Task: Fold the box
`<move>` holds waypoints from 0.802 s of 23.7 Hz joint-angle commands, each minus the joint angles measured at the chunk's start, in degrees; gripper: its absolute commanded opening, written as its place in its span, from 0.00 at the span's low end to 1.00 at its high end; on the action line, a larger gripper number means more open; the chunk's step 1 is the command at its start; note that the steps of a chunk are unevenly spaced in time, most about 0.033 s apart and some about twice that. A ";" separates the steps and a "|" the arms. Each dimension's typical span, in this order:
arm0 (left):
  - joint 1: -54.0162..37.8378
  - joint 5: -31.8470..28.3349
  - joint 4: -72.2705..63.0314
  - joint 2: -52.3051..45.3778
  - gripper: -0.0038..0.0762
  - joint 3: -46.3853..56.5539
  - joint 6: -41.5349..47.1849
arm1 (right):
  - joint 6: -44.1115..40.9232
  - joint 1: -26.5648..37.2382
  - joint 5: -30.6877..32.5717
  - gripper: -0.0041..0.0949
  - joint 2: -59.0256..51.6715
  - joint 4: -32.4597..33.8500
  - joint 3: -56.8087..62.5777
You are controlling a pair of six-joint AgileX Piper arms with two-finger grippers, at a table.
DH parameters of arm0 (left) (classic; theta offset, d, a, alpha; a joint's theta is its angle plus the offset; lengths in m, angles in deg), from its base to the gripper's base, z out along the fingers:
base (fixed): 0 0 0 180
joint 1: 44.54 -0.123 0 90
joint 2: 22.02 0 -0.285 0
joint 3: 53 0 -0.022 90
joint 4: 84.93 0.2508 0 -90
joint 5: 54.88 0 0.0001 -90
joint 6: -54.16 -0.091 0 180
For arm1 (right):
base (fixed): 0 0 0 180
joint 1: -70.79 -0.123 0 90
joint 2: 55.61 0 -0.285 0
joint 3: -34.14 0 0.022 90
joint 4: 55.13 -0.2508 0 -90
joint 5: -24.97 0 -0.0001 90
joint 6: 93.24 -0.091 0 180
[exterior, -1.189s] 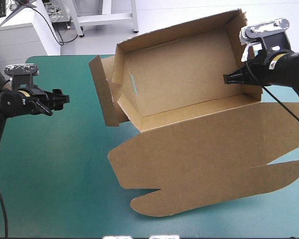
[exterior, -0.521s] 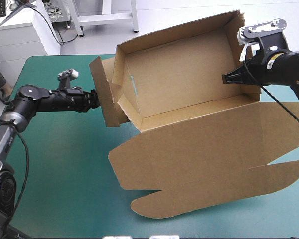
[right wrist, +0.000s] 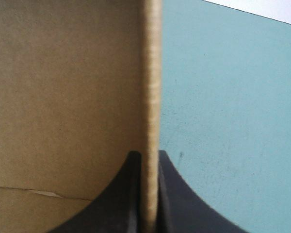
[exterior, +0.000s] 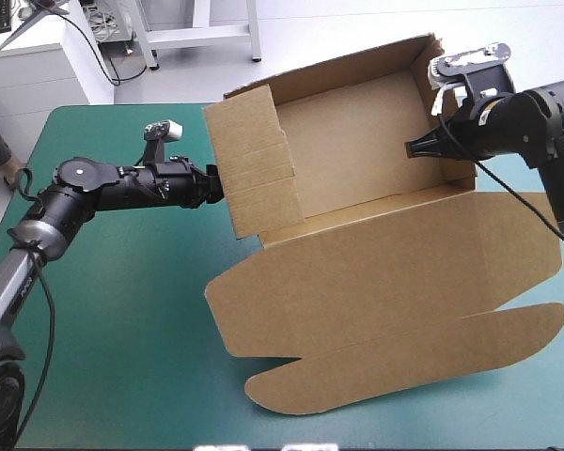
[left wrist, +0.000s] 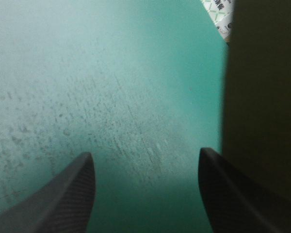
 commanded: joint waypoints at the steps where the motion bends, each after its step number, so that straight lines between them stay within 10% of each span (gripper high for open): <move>1: 0.33 1.01 -7.32 -4.78 0.60 -1.42 -2.18 | -0.01 0.19 0.10 0.02 -0.96 -0.11 -1.42; 19: 0.33 10.06 -26.10 -7.47 0.60 -1.42 -9.16 | 0.15 0.19 -0.73 0.02 1.07 -0.34 -1.42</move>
